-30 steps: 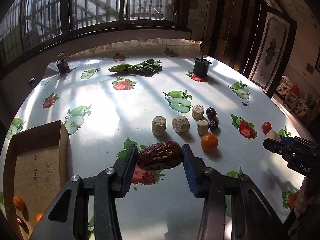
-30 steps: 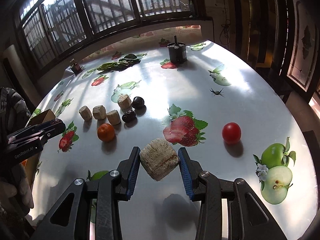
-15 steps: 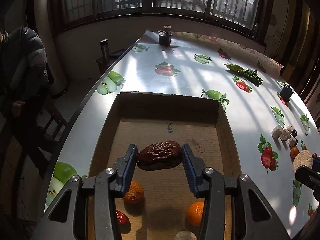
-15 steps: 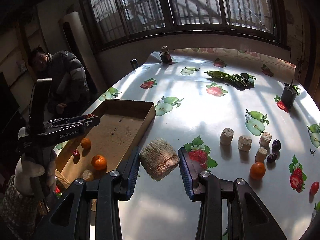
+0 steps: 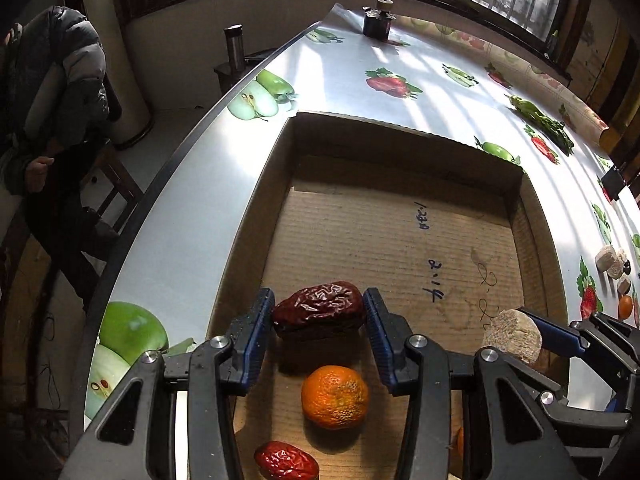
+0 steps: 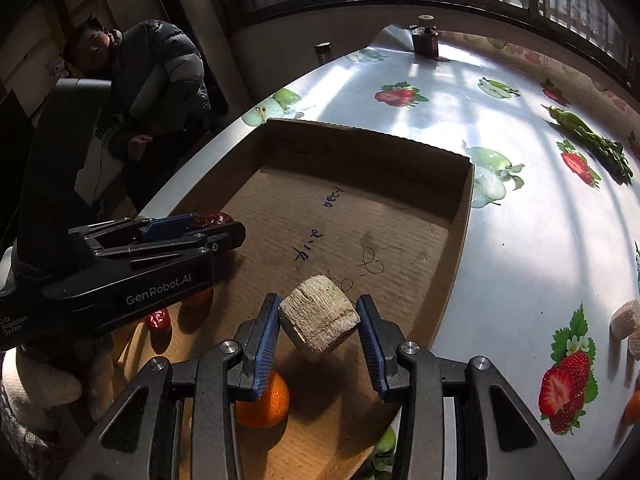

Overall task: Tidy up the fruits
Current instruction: 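Carry the date and yam chunk into the box and open both tools, then withdraw both tools from the box back over the table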

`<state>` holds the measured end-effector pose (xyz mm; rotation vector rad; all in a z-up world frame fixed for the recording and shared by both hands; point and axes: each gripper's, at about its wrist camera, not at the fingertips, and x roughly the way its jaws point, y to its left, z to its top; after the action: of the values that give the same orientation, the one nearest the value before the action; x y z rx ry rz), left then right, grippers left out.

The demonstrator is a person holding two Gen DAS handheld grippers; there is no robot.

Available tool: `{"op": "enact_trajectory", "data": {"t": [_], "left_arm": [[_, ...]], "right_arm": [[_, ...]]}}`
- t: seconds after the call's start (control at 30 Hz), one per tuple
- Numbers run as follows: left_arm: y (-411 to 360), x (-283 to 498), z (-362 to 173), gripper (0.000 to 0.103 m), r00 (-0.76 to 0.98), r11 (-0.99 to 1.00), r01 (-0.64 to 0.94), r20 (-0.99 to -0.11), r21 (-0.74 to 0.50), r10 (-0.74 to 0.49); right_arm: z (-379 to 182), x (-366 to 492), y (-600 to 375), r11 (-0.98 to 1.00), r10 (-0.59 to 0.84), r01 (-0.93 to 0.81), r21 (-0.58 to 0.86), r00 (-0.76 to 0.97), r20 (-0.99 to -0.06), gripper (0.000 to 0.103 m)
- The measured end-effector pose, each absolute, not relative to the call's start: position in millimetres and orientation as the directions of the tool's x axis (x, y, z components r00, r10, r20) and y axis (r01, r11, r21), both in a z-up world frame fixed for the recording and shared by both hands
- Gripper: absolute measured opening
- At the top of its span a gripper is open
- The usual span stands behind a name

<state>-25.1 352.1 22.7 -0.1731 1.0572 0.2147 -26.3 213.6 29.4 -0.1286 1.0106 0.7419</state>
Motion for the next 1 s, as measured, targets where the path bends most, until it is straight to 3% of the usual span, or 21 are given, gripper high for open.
{"op": "enact_trajectory", "data": {"t": [0.3, 0.4, 0.53, 0.67, 0.73, 0.8, 0.87, 1.0], "left_arm": [[345.8, -42.8, 20.9, 0.045, 0.444, 0.967, -0.256, -0.888, 0.004, 0.121], [349.9, -47.9, 24.1, 0.053, 0.458, 0.963, -0.266, -0.885, -0.048, 0.082], [355.3, -59.7, 42.6, 0.055, 0.509, 0.949, -0.298, -0.858, -0.1, 0.069], [350.0, -80.7, 69.7, 0.058, 0.569, 0.939, -0.326, -0.816, -0.108, 0.104], [338.5, -96.8, 86.5, 0.063, 0.601, 0.935, -0.349, -0.781, -0.066, 0.17], [320.4, -114.1, 102.6, 0.081, 0.639, 0.931, -0.364, -0.73, -0.009, 0.243], [299.6, -130.2, 115.7, 0.089, 0.681, 0.932, -0.361, -0.677, 0.023, 0.28], [260.0, -153.9, 131.3, 0.09, 0.736, 0.942, -0.336, -0.617, 0.022, 0.277]], "right_arm": [[24.7, -42.9, 219.6, 0.743, 0.477, -0.645, 0.177, 0.325, -0.816, 0.043], [23.6, -54.8, 223.7, 0.732, 0.464, -0.666, 0.141, 0.337, -0.819, 0.044], [33.8, -67.4, 221.7, 0.72, 0.48, -0.682, 0.128, 0.356, -0.802, 0.046], [56.2, -77.4, 208.3, 0.728, 0.505, -0.675, 0.12, 0.409, -0.76, 0.061], [66.9, -83.8, 197.3, 0.73, 0.518, -0.673, 0.122, 0.429, -0.74, 0.062], [75.3, -92.8, 182.8, 0.735, 0.529, -0.666, 0.126, 0.448, -0.721, 0.062], [80.1, -101.5, 166.2, 0.745, 0.532, -0.655, 0.129, 0.466, -0.707, 0.065], [82.9, -113.9, 128.1, 0.772, 0.527, -0.617, 0.151, 0.489, -0.695, 0.066]]}}
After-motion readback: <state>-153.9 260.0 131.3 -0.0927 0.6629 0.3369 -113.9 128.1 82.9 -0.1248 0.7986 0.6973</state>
